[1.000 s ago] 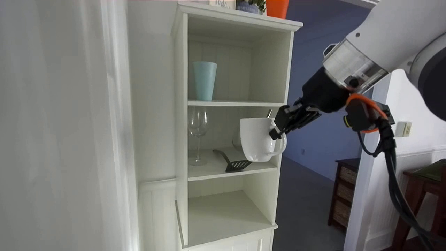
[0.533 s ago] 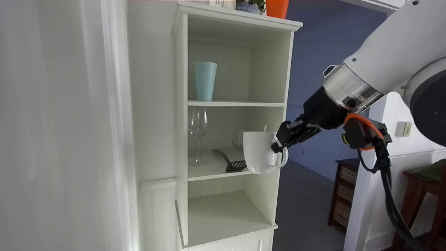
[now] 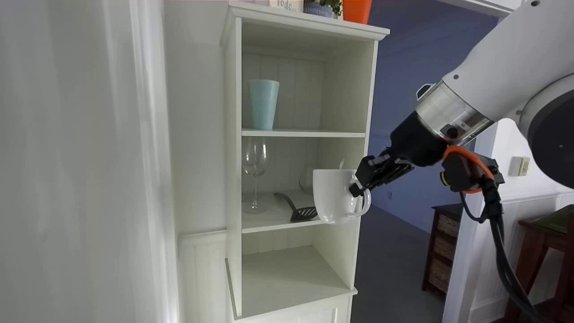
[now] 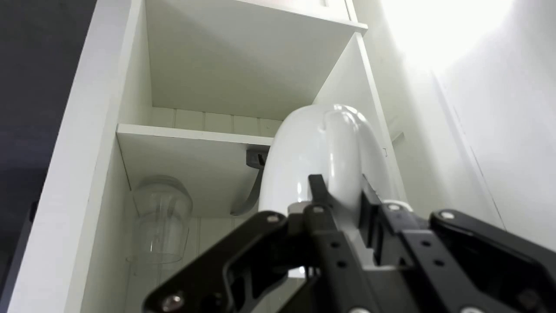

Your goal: Move the white mug to the bottom shelf.

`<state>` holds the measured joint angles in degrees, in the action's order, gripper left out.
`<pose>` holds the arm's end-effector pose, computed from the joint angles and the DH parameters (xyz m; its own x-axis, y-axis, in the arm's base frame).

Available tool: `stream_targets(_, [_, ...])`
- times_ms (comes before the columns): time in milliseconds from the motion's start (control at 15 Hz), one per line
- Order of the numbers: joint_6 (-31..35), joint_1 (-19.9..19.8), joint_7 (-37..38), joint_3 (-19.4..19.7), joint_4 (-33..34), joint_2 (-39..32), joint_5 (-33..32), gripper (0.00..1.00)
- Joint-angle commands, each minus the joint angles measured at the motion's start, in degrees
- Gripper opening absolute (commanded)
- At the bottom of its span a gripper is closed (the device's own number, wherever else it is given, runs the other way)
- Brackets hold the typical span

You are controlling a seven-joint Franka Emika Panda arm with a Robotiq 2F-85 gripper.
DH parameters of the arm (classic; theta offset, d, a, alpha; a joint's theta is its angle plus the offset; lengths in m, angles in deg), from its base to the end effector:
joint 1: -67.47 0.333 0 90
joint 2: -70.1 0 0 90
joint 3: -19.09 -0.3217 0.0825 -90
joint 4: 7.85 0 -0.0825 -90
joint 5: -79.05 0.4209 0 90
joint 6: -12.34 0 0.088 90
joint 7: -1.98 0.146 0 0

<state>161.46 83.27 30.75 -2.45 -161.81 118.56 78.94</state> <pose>0.3304 0.2525 0.5083 0.7184 0.0730 0.6918 0.1620 -0.9847 -0.0643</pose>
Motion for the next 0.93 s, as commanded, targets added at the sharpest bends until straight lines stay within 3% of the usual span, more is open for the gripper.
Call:
stream_targets(0, [-0.12,-1.22,-1.48,-1.13,0.07,0.37,1.99,0.19])
stream_targets(200, [-0.12,-1.22,-1.48,-1.13,0.07,0.37,1.99,0.19])
stream_targets(267, [-0.12,-1.22,-1.48,-1.13,0.07,0.37,1.99,0.05])
stream_targets(600, [3.50,-0.78,0.55,-5.44,-4.73,0.06,1.57,0.05])
stream_targets(867, [5.39,-3.55,2.60,-9.57,-4.25,-2.98,0.26,0.05])
